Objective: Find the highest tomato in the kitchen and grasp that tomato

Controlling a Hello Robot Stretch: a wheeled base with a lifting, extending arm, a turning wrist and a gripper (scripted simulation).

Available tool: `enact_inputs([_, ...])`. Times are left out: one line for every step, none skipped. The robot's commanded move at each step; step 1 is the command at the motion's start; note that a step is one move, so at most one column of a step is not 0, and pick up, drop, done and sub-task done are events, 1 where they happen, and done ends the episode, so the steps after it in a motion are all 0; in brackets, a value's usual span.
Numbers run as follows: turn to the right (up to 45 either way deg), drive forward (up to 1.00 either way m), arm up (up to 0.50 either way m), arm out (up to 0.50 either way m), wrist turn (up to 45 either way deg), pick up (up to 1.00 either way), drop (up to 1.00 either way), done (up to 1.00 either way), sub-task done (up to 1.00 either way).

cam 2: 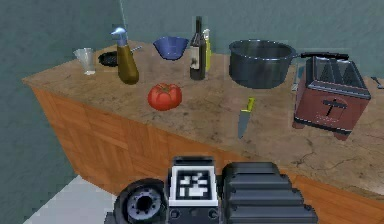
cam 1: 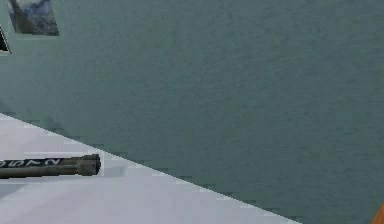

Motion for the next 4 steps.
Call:
enact_inputs([0.0, 0.0, 0.0, 0.42, 0.0, 0.0, 0.0, 0.0, 0.0])
enact_inputs([0.0, 0.0, 0.0, 0.0, 45.0, 0.0, 0.0, 0.0, 0.0])
enact_inputs([0.0, 0.0, 0.0, 0.0, 45.0, 0.0, 0.0, 0.0, 0.0])
enact_inputs([0.0, 0.0, 0.0, 0.0, 45.0, 0.0, 0.0, 0.0, 0.0])
